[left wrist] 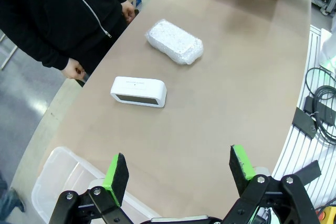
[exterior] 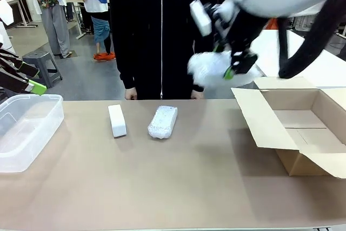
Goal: Separate and place wrapped and unwrapped clocks.
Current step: If the picked Digital clock is wrapped, place it in the Package Box ; if not, place it in the Organizing box.
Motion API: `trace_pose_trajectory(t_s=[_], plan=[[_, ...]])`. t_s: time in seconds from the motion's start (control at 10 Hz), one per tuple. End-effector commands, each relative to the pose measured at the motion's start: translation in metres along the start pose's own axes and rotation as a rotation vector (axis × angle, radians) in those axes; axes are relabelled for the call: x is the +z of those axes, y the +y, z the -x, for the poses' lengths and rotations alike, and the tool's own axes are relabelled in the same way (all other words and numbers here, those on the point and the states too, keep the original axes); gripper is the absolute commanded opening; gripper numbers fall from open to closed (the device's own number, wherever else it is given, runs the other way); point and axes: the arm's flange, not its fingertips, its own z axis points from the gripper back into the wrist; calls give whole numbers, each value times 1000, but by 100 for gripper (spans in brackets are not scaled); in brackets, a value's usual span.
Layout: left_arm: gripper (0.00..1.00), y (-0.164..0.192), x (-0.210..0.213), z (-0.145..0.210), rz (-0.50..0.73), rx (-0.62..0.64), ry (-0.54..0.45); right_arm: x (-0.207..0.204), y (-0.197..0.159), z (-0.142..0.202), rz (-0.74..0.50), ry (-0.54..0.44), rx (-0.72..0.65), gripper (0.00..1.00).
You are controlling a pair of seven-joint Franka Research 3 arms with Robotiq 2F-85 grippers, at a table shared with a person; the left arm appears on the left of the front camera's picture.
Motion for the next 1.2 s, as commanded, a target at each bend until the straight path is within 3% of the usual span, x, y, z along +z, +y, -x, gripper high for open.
trace_pose_trajectory(t_s=[0.0,0.2,0.5,0.7,1.0,1.1], plan=[[100,0,-1,1,14,-2,-9,2,-16,52,111,9,-336,79],[100,0,-1,1,14,-2,-9,-9,-21,95,135,-39,-479,79],[100,0,-1,1,14,-2,-9,-19,-26,124,153,-80,-585,79],[100,0,-1,1,14,-2,-9,-44,-35,153,176,-83,-743,79],[100,0,-1,1,14,-2,-9,-76,-27,191,252,89,-1042,79],[100,0,-1,1,14,-2,-9,-83,-21,200,232,106,-1115,79]])
